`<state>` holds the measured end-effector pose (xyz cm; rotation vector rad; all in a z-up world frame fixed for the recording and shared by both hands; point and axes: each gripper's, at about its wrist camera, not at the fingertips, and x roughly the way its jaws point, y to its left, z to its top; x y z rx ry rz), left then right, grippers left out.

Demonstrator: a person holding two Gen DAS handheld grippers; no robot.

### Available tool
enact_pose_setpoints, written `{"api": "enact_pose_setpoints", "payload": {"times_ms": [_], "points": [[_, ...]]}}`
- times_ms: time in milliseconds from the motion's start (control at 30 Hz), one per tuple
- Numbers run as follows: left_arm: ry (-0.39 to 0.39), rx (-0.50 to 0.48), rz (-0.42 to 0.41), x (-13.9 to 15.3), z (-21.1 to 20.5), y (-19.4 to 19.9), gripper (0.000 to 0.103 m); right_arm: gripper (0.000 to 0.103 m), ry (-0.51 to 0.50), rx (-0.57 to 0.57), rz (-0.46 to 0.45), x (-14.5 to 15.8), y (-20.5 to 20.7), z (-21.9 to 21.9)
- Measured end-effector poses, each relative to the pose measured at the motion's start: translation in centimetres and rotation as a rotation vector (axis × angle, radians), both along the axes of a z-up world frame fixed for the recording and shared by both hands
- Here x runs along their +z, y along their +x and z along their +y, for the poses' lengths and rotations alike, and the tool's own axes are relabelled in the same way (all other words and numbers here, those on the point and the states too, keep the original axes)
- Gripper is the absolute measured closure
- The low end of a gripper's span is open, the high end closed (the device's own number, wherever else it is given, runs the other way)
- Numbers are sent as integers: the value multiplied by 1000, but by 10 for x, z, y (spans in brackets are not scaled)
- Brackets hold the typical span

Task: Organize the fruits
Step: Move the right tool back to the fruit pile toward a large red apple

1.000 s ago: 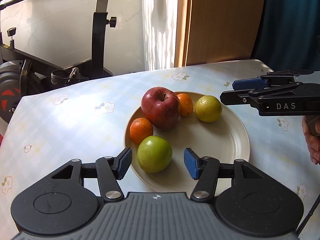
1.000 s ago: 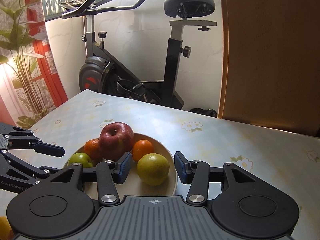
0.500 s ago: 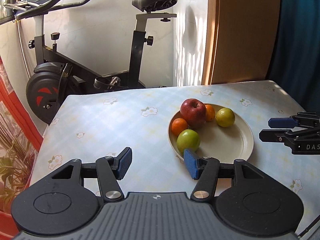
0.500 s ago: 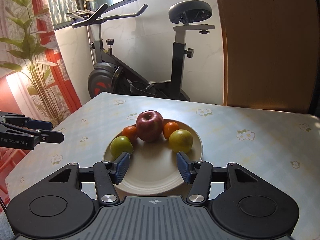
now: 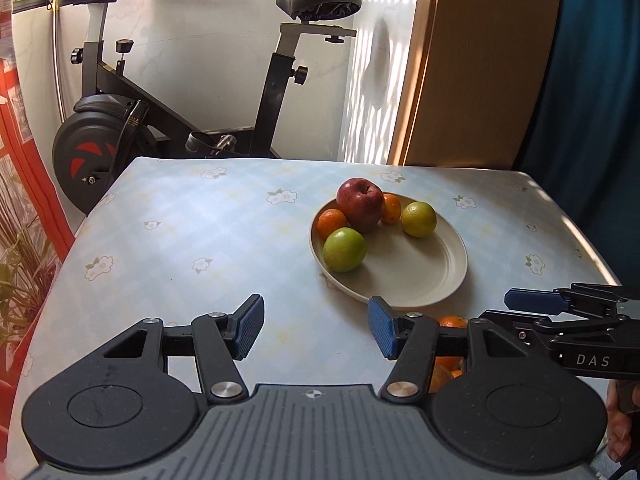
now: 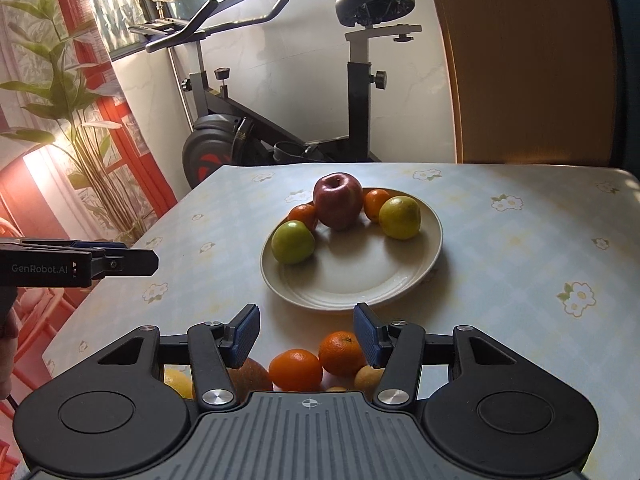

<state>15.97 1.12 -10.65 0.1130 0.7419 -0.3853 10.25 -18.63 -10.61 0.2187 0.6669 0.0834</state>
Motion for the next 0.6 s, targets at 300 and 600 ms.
{"api": "enact_pose_setpoints", "payload": {"times_ms": [300,600], "points": [[-33,19,25,-11,9,-12,43,54,4,45,39,-9,-10,20],[-46,23,61,-24,10,-6,43,54,-1,145,85,-14,-2,44]]}}
